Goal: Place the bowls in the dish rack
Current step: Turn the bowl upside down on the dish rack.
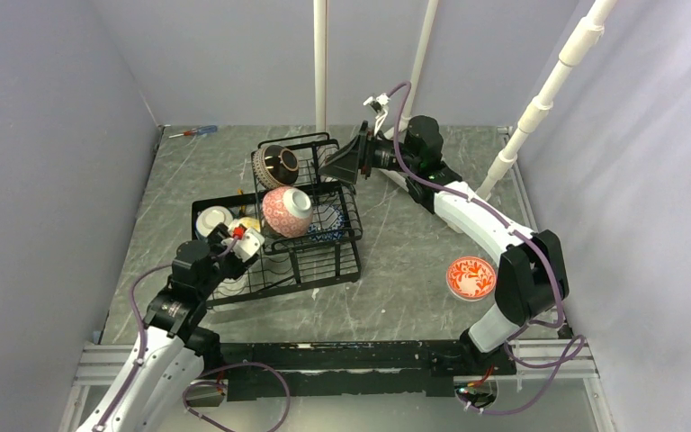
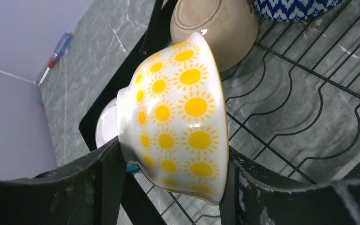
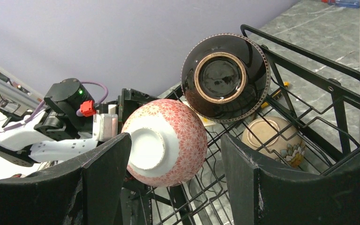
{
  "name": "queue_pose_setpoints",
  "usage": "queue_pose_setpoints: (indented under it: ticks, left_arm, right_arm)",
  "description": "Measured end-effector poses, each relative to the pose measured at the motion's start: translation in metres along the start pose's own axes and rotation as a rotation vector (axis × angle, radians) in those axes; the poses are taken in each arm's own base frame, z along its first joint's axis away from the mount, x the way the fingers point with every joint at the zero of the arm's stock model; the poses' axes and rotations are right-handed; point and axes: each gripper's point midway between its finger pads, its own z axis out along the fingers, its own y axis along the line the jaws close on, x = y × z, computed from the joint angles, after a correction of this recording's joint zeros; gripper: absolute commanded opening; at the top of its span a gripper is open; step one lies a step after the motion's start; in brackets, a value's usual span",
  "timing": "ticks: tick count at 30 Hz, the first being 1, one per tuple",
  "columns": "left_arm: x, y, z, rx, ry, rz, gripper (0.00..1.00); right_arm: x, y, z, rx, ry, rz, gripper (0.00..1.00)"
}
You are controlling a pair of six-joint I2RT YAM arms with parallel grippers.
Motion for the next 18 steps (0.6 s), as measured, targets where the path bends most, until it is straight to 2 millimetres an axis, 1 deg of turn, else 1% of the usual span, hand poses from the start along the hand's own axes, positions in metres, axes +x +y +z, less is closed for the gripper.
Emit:
queue_pose_setpoints:
  ticks: [5,10,14,18]
  left_arm:
    - [-0.006,0.005,0.003,-0.017,-0.043,0.052,0.03]
    - [-0.009,0.008,0.004,-0.041,-0.065,0.071,0.03]
    - [-0.009,0.012,0.001,-0.069,-0.074,0.085,0.03]
    - [-0.01,0.014,-0.004,-0.086,-0.091,0.087,0.03]
  right_arm:
    - [-0.002,0.003,-0.001,-0.01,-0.009,-0.006,0.74]
    - [0.0,0.004,-0.001,-0.02,-0.006,0.001,0.74]
    - [0.002,0.004,-0.002,-0.024,-0.003,0.003,0.74]
    - [0.007,-0.001,-0.003,-0.003,0.011,0.009,0.76]
